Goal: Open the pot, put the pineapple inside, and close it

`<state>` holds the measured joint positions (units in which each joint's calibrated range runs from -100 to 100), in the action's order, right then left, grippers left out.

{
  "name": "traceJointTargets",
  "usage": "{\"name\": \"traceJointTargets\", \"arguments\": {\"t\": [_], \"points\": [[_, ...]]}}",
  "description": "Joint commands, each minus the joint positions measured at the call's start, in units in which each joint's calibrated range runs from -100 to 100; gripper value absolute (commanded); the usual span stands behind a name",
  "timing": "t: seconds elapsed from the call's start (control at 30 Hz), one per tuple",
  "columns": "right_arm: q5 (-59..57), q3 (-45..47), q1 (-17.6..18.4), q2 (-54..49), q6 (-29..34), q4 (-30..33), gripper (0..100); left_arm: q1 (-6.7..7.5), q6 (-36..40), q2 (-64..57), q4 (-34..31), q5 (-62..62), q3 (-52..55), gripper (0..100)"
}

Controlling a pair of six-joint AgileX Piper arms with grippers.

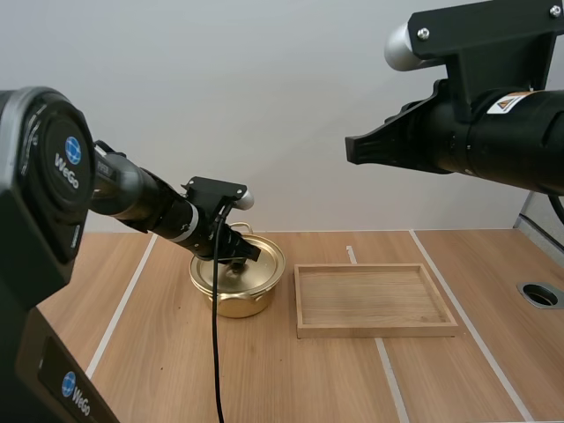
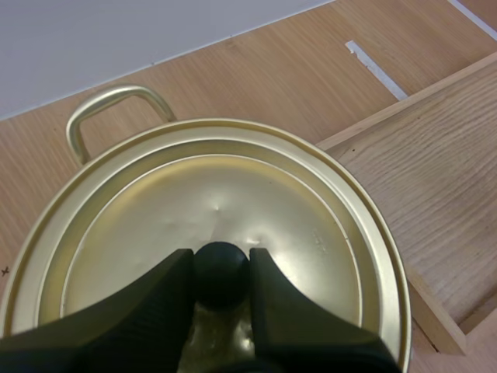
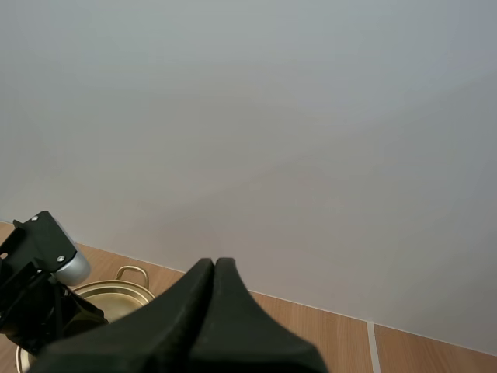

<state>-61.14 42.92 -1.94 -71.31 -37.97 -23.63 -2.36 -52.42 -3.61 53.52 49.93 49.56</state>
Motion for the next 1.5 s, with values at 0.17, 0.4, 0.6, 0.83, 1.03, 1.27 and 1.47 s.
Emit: {"name": "traceJointTargets", "arguments": {"t": [0.17,0.4,0.6,0.83,1.03,1.27,1.47], "points": [[0.44,-0.11,-0.33,-0.71,0.02,-0.49,0,0.16,0.05,1.0,0.24,0.32,-0.47,90],[0.44,-0.11,-0.33,-0.71,0.02,-0.01,0,0.16,1.37,-2.35,3.46,-0.02,-3.36,100],[0.44,-0.11,-0.33,-0.71,0.02,0.35,0,0.16,1.82,-6.45,4.58,1.26,-5.04,100],[0.44,-0.11,-1.19,-0.71,0.02,0.33,0,0.16,2.26,-13.85,5.93,-2.21,-5.65,100],[3.35,-0.11,-1.6,-0.71,0.02,0.18,0,0.16,2.37,-21.94,6.06,-8.36,-5.65,100],[5.61,-0.11,-2.01,-0.71,0.02,-2.69,0,0.16,2.69,-32.59,6.22,-12.31,-5.65,100],[13.0,-0.11,-2.01,-0.71,-0.07,-2.2,0,-0.01,3.08,-41.09,6.22,-16.75,-5.65,93]]}}
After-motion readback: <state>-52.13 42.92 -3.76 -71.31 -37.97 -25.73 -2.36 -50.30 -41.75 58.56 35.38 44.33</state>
